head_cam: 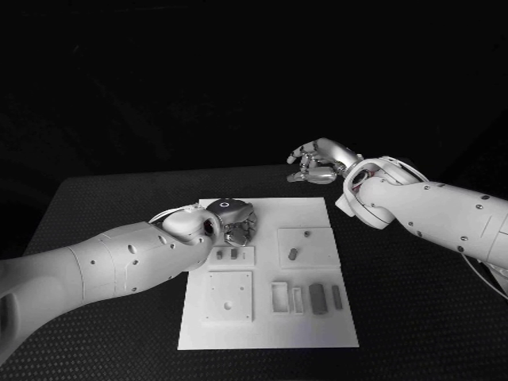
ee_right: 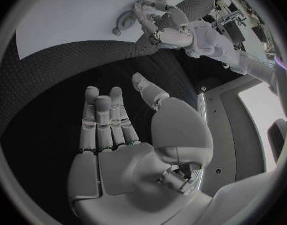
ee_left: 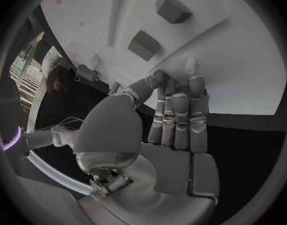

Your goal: Assemble the parts on the task board

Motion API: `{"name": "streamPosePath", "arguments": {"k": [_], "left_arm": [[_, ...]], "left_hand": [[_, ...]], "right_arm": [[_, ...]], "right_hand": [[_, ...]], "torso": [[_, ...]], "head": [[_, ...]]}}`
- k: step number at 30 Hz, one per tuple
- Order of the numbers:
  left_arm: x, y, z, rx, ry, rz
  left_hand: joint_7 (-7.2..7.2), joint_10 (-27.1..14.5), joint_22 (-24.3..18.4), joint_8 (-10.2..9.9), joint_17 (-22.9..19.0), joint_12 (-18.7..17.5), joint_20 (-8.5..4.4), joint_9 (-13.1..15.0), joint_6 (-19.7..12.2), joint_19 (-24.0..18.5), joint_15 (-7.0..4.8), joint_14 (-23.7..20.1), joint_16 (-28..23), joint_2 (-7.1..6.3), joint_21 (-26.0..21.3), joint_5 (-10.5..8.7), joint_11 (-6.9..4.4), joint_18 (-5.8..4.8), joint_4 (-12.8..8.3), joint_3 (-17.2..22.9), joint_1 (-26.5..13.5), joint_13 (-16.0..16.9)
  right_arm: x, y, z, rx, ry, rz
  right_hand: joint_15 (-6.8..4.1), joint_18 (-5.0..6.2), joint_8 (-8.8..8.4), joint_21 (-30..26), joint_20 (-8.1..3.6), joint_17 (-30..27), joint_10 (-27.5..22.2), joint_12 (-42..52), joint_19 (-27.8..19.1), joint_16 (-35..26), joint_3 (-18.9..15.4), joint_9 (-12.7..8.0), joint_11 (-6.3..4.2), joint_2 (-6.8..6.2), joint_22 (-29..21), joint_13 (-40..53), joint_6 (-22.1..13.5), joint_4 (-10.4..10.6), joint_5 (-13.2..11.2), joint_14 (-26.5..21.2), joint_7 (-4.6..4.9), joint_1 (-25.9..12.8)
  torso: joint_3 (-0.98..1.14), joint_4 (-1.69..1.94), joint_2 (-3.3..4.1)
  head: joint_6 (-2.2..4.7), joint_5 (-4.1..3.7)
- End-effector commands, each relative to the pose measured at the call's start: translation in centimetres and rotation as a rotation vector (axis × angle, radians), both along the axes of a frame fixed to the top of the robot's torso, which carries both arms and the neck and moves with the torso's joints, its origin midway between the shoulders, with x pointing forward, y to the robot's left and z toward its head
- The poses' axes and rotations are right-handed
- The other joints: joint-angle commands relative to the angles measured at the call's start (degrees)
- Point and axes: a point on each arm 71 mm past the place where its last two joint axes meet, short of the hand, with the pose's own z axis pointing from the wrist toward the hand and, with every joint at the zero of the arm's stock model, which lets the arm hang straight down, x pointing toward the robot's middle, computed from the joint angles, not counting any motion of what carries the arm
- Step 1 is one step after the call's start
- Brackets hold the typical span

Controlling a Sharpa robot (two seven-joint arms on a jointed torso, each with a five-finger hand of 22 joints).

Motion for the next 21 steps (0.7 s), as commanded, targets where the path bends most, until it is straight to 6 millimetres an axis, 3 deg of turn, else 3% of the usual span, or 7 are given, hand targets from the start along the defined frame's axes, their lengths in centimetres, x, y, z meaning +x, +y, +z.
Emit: {"name": "streamPosePath", "arguments": {"k": [1, 21], "left_arm": [[-0.3, 0.2, -0.2, -0.033, 0.004, 0.002], [-0.2, 2.0, 2.4, -0.150, 0.051, 0.060]], "left_hand": [[-0.09, 0.73, 0.88, 0.18, -0.08, 0.10, 0.08, 0.02, 0.35, 0.51, -0.10, 0.70, -0.05, 1.11, 0.25, 0.11, 0.24, 4.49, 0.03, 0.43, 0.26, 0.79], [-0.21, 1.11, 0.88, 0.20, -0.22, -0.04, -0.13, 0.13, 0.62, 0.90, -0.25, 1.13, -0.17, 1.10, 0.23, 0.12, 0.10, 4.39, 0.01, 0.69, 0.00, 0.89]], "right_arm": [[-0.1, 0.2, 0.0, 0.003, 0.000, 0.015], [-0.1, -0.1, 0.0, 0.003, -0.002, 0.011]], "right_hand": [[-0.11, -0.06, 0.06, -0.35, 0.42, -0.01, 0.40, -0.30, -0.10, -0.26, -0.21, -0.07, -0.04, 0.12, -0.09, -0.08, 0.00, 0.06, -0.05, 0.40, 0.36, -0.20], [-0.12, -0.05, 0.07, -0.39, 0.46, 0.00, 0.40, -0.28, -0.09, -0.32, -0.23, -0.08, -0.04, 0.10, -0.11, -0.22, -0.02, 0.01, -0.05, 0.42, 0.35, -0.17]], "torso": [[0.00, -0.03, 0.03], [0.02, 0.10, -0.02]], "head": [[0.04, 0.01], [0.54, 0.12]]}}
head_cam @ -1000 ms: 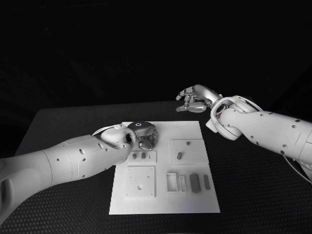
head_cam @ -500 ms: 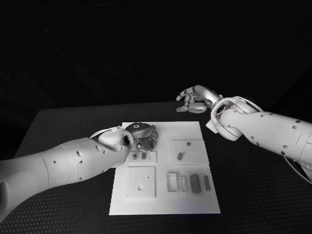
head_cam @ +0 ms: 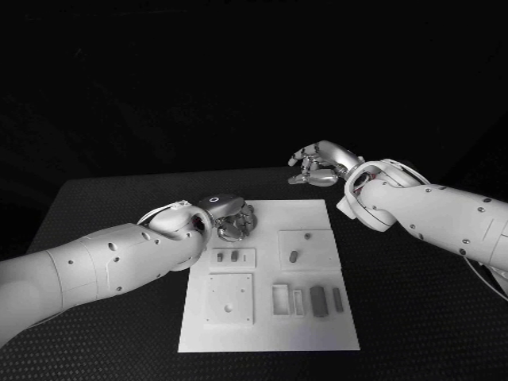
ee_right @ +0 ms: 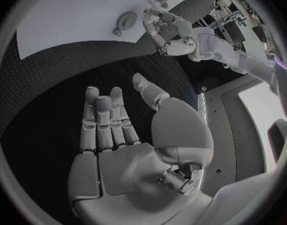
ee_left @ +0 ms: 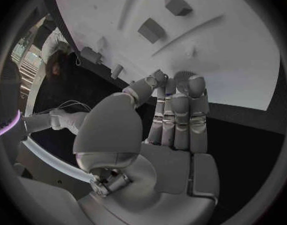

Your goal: Assemble the parts on the task board

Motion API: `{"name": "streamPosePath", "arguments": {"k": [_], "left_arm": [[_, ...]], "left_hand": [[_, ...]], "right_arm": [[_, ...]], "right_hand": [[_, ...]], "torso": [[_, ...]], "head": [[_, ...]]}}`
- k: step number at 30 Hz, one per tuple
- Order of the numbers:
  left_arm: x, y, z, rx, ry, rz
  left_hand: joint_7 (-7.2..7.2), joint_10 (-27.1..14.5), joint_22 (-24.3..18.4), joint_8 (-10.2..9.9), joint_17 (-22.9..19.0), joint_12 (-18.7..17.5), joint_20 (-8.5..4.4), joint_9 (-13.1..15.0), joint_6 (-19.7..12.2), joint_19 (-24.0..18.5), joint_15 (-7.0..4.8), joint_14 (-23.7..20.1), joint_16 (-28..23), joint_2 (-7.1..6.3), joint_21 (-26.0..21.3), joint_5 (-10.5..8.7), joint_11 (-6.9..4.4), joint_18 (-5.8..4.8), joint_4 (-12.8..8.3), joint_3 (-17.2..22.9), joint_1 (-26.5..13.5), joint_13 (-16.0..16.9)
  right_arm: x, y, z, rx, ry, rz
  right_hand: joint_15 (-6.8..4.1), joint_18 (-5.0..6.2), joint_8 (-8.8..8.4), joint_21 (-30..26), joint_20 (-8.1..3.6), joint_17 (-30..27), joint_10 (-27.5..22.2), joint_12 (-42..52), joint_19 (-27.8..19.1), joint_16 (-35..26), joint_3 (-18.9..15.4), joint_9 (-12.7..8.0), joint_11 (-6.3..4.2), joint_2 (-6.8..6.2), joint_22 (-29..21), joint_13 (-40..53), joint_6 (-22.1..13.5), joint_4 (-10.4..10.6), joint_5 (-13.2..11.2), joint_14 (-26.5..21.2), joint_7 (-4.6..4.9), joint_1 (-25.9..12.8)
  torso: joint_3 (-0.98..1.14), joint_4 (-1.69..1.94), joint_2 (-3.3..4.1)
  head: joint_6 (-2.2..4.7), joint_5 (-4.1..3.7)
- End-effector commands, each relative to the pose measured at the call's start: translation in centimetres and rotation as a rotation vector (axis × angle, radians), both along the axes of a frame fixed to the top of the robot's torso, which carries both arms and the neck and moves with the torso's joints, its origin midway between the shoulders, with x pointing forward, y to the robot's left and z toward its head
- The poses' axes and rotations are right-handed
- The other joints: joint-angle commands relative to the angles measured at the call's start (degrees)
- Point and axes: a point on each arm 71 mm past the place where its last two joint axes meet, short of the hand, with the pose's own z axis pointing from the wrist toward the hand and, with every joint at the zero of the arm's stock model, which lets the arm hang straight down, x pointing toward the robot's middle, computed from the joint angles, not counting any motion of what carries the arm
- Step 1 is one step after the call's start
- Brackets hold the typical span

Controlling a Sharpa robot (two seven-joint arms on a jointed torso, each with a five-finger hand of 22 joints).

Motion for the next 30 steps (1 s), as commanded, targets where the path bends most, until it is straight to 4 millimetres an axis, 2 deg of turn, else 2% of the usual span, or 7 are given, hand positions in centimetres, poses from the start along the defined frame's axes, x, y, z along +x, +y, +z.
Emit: {"name": "streamPosePath", "arguments": {"k": [1, 10, 17, 30], "left_arm": [[-0.2, 0.3, 0.2, -0.015, 0.029, -0.002], [-0.3, 2.1, 0.6, 0.066, 0.090, 0.000], [-0.1, 3.3, 0.5, 0.081, 0.092, 0.025], [0.1, 3.4, 0.3, 0.104, 0.084, 0.027]], "left_hand": [[0.00, 0.47, 0.89, 0.31, -0.12, 0.16, -0.02, 0.11, 0.42, 0.36, -0.19, 0.41, -0.18, 0.73, 0.23, 0.24, 0.08, 4.53, -0.07, 0.32, 0.35, 0.90], [-0.01, 0.49, 0.90, 0.29, -0.16, 0.10, -0.05, 0.12, 0.43, 0.36, -0.20, 0.43, -0.24, 0.70, 0.20, 0.28, 0.08, 4.50, -0.11, 0.34, 0.31, 0.90], [-0.01, 0.49, 0.91, 0.26, -0.20, 0.04, -0.06, 0.13, 0.42, 0.33, -0.20, 0.41, -0.30, 0.75, 0.16, 0.28, 0.08, 4.47, -0.13, 0.36, 0.31, 0.91], [-0.01, 0.51, 0.92, 0.25, -0.22, 0.01, -0.07, 0.14, 0.43, 0.30, -0.20, 0.39, -0.34, 0.78, 0.14, 0.26, 0.08, 4.45, -0.15, 0.36, 0.31, 0.91]], "right_arm": [[-0.1, 0.1, 0.0, 0.002, -0.002, 0.013], [0.0, -0.1, 0.0, 0.001, 0.000, 0.009], [0.0, -0.2, 0.0, 0.000, 0.000, 0.007], [0.0, 0.0, 0.0, 0.000, 0.000, 0.010]], "right_hand": [[-0.14, -0.03, 0.07, -0.40, 0.46, 0.00, 0.40, -0.28, -0.10, -0.32, -0.23, -0.08, -0.04, 0.10, -0.06, -0.08, -0.12, 0.01, -0.05, 0.42, 0.45, -0.16], [-0.14, -0.03, 0.07, -0.43, 0.48, 0.01, 0.39, -0.27, -0.10, -0.37, -0.23, -0.09, -0.04, 0.08, -0.07, -0.16, -0.13, -0.02, -0.05, 0.42, 0.45, -0.11], [-0.14, -0.03, 0.07, -0.45, 0.49, 0.02, 0.38, -0.27, -0.11, -0.40, -0.23, -0.10, -0.04, 0.06, -0.07, -0.23, -0.15, -0.03, -0.05, 0.42, 0.45, -0.07], [-0.14, -0.03, 0.08, -0.48, 0.50, 0.03, 0.37, -0.26, -0.12, -0.43, -0.22, -0.10, -0.04, 0.08, -0.08, -0.30, -0.16, -0.03, -0.05, 0.42, 0.45, -0.02]], "torso": [[-0.03, 0.05, -0.01], [-0.08, -0.01, 0.00], [-0.17, 0.15, 0.02], [-0.14, -0.07, 0.04]], "head": [[0.06, -0.02], [0.10, 0.06], [-0.03, -0.07], [-0.10, 0.30]]}}
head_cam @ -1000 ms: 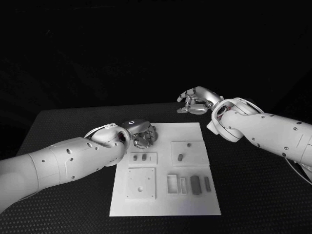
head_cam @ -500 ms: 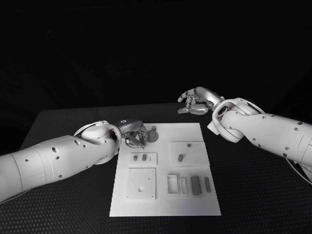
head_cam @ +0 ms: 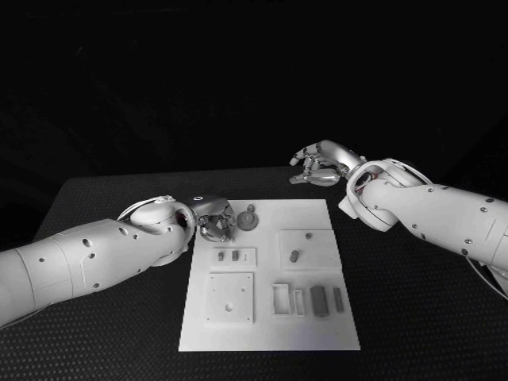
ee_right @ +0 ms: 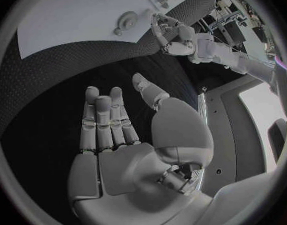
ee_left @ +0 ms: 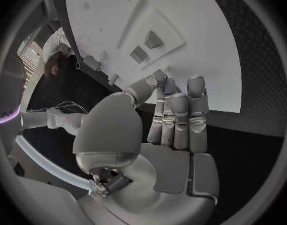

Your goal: Assemble the parts on the task board

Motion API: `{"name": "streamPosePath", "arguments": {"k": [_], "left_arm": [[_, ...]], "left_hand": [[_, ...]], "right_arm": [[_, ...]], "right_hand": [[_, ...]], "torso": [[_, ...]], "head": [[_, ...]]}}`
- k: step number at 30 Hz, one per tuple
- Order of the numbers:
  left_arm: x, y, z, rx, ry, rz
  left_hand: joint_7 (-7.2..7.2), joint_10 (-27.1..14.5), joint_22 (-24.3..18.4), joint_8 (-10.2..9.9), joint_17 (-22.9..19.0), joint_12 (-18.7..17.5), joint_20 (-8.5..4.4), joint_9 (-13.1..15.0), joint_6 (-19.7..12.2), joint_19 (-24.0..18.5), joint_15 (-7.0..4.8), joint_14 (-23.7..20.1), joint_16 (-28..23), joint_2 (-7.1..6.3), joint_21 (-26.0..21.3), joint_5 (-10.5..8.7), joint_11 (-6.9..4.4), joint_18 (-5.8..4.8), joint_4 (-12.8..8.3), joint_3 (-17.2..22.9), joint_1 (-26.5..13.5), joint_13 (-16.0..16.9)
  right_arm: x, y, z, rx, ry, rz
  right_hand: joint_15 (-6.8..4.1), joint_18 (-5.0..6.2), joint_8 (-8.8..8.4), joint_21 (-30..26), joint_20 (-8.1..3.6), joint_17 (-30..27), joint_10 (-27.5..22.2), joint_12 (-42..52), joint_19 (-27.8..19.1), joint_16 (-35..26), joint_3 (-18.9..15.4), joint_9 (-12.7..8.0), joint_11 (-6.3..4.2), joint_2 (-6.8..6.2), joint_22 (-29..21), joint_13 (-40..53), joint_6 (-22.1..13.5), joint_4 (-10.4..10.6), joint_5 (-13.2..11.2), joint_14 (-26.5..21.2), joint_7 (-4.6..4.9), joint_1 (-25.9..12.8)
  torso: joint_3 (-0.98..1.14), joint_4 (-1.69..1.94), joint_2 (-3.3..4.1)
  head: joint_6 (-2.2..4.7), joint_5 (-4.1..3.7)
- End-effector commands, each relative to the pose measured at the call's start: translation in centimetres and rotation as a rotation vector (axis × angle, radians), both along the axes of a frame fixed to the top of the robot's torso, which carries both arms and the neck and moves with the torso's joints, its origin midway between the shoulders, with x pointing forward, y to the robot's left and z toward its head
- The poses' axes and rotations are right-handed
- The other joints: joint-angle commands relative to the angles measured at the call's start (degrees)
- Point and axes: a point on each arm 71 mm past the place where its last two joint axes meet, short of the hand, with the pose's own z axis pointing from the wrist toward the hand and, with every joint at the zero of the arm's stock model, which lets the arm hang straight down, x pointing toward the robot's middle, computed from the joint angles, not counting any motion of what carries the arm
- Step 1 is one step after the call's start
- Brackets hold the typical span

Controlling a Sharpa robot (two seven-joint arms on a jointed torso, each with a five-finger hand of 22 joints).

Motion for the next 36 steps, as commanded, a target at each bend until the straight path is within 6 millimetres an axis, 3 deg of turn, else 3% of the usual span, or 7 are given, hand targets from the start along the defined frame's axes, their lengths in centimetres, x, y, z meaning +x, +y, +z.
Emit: {"name": "streamPosePath", "arguments": {"k": [1, 10, 36], "left_arm": [[0.04, -0.29, -0.05, 0.016, -0.001, -0.011], [0.32, -0.52, -0.25, 0.029, -0.001, -0.013], [0.02, -0.83, -0.85, 0.084, 0.031, -0.030]], "left_hand": [[-0.12, 0.35, 0.89, 0.25, -0.10, 0.15, -0.20, 0.10, 0.35, 0.20, -0.22, 0.06, -0.33, 0.82, 0.13, 0.14, -0.12, 4.45, -0.13, 0.26, 0.26, 0.91], [-0.12, 0.37, 0.90, 0.23, -0.12, 0.10, -0.22, 0.11, 0.35, 0.18, -0.23, 0.05, -0.37, 0.86, 0.11, 0.13, -0.13, 4.42, -0.16, 0.27, 0.28, 0.92], [-0.12, 0.42, 0.93, 0.17, -0.16, -0.04, -0.29, 0.15, 0.33, 0.14, -0.24, 0.04, -0.43, 0.92, 0.03, 0.11, -0.14, 4.35, -0.21, 0.25, 0.34, 0.95]], "right_arm": [[-0.04, 0.15, 0.01, 0.001, 0.000, 0.013], [-0.05, 0.21, 0.01, 0.001, 0.000, 0.015], [-0.08, 0.15, 0.02, 0.001, 0.000, 0.014]], "right_hand": [[-0.24, 0.00, 0.08, -0.26, 0.30, 0.03, 0.37, -0.26, 0.09, -0.21, -0.22, -0.06, -0.04, 0.08, -0.08, -0.11, -0.03, -0.03, -0.05, 0.34, 0.32, -0.02], [-0.23, 0.00, 0.08, -0.28, 0.32, 0.04, 0.36, -0.24, 0.09, -0.25, -0.24, -0.07, -0.03, 0.08, -0.09, -0.20, -0.04, -0.02, -0.05, 0.35, 0.33, 0.00], [-0.23, 0.00, 0.11, -0.35, 0.36, 0.10, 0.36, -0.17, 0.11, -0.33, -0.29, -0.09, -0.03, 0.09, -0.10, -0.44, -0.06, -0.01, -0.05, 0.38, 0.34, 0.04]], "torso": [[0.01, -0.04, -0.01], [0.13, -0.09, -0.02], [0.09, -0.04, 0.00]], "head": [[-0.02, 0.02], [-0.07, 0.00], [-0.23, -0.03]]}}
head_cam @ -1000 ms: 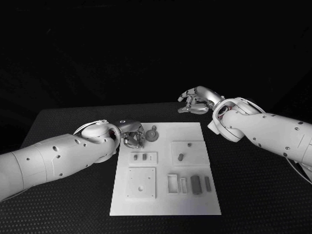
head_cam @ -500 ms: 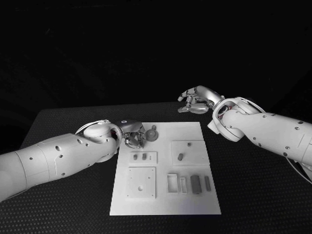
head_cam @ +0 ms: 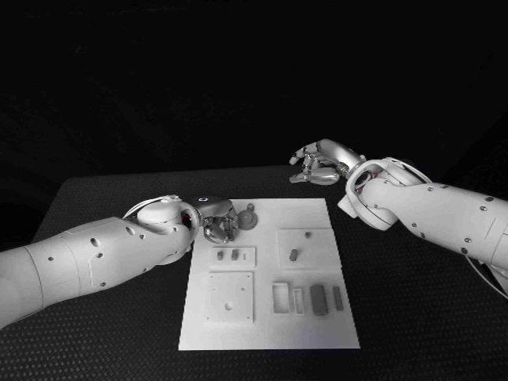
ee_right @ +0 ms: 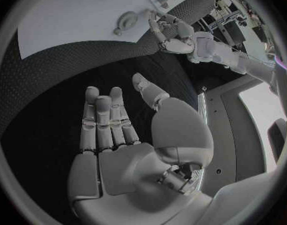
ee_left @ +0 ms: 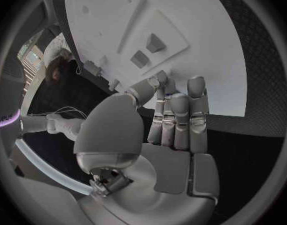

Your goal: Assemble the parts on the task board

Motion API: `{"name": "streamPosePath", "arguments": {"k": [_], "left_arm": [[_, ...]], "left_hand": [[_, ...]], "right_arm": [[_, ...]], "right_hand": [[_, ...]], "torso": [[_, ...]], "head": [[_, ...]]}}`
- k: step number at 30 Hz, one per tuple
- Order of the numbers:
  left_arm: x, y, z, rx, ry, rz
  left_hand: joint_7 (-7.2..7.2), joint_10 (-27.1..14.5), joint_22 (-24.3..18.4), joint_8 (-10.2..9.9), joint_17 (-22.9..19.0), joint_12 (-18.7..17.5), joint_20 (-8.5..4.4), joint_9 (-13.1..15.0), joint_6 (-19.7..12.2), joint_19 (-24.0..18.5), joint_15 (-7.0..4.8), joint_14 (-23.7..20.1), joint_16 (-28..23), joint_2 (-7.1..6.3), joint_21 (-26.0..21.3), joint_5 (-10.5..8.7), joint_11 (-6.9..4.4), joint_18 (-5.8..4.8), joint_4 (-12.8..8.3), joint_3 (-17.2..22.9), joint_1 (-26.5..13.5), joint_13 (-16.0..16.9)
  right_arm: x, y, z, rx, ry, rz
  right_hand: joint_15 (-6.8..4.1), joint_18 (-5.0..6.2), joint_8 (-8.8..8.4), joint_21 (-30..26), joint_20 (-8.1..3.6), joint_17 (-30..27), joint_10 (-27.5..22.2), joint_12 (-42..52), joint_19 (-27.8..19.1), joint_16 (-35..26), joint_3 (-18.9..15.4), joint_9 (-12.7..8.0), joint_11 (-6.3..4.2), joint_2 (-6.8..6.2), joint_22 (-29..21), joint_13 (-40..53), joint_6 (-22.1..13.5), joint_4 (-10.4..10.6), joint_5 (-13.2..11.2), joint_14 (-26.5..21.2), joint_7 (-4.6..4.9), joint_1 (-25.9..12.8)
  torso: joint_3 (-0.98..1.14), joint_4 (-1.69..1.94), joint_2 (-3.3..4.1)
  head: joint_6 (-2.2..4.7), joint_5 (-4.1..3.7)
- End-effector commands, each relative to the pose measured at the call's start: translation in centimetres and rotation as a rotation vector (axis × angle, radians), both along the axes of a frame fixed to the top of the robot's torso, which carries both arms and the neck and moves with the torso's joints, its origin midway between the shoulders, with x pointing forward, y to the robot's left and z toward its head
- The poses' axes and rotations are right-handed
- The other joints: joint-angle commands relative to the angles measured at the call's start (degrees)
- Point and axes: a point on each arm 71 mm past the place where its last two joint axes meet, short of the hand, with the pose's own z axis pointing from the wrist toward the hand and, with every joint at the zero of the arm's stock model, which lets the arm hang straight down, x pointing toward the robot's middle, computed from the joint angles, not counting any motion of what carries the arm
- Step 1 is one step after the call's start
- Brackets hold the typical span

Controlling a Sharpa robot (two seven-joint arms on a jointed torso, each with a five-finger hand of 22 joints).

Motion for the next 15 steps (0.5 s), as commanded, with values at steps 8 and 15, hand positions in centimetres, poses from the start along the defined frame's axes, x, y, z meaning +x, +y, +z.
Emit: {"name": "streamPosePath", "arguments": {"k": [8, 15], "left_arm": [[0.02, 0.13, -0.58, 0.044, 0.016, 0.000], [0.11, 0.27, -0.76, 0.049, 0.012, 0.007]], "left_hand": [[0.12, 0.48, 0.96, 0.17, -0.06, 0.11, -0.40, 0.06, 0.35, 0.04, -0.34, 0.04, -0.22, 0.44, 0.01, 0.28, -0.13, 4.31, -0.05, 0.40, 0.09, 0.01], [0.12, 0.51, 0.97, 0.16, -0.06, 0.08, -0.41, 0.08, 0.35, 0.03, -0.34, 0.04, -0.23, 0.46, -0.01, 0.29, -0.13, 4.28, -0.04, 0.39, 0.10, 0.02]], "right_arm": [[-0.05, 0.13, 0.01, 0.001, 0.000, 0.013], [-0.04, 0.13, 0.01, 0.000, 0.000, 0.013]], "right_hand": [[-0.18, 0.00, 0.11, -0.36, 0.37, 0.11, 0.36, -0.15, 0.11, -0.36, -0.30, -0.11, -0.03, 0.09, -0.06, -0.12, 0.02, -0.01, -0.05, 0.15, 0.31, 0.05], [-0.18, 0.00, 0.12, -0.38, 0.38, 0.13, 0.36, -0.12, 0.12, -0.38, -0.31, -0.11, -0.02, 0.09, -0.06, -0.18, 0.02, 0.00, -0.05, 0.16, 0.31, 0.06]], "torso": [[-0.04, 0.02, 0.03], [-0.05, 0.01, 0.03]], "head": [[-0.03, 0.06], [-0.08, 0.00]]}}
